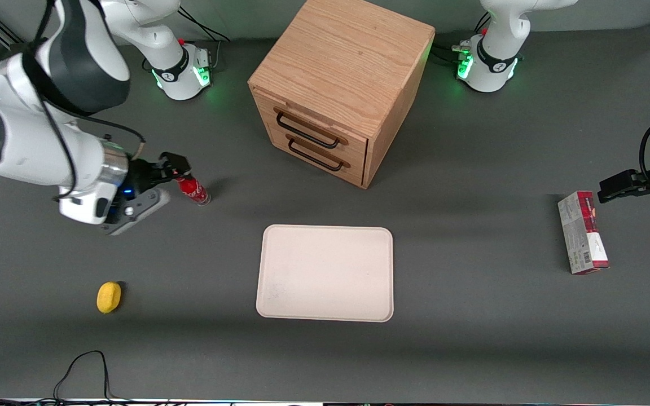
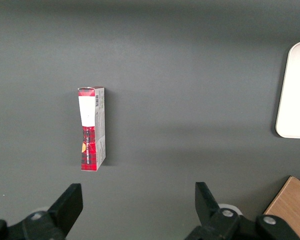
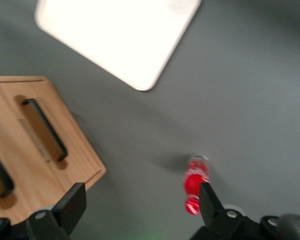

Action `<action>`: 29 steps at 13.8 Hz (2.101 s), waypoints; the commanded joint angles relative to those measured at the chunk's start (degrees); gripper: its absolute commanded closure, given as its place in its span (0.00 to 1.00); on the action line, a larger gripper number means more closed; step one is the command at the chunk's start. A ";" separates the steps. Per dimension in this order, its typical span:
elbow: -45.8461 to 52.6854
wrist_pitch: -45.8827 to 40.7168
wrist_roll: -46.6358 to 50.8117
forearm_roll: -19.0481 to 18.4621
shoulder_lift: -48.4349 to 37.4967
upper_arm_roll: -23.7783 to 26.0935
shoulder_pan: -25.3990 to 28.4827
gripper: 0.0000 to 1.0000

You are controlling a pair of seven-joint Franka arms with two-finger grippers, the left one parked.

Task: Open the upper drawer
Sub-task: 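Move the right gripper toward the upper drawer's black handle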

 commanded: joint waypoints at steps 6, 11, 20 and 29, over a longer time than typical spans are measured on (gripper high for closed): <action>2.22 -0.74 -2.38 9.48 1.45 -0.55 6.76 0.00; 1.26 0.85 -2.81 10.71 2.76 -0.54 10.90 0.00; -7.17 10.59 -5.45 10.10 2.07 -0.63 17.14 0.00; -11.22 14.03 -5.72 9.84 1.01 -0.72 20.39 0.00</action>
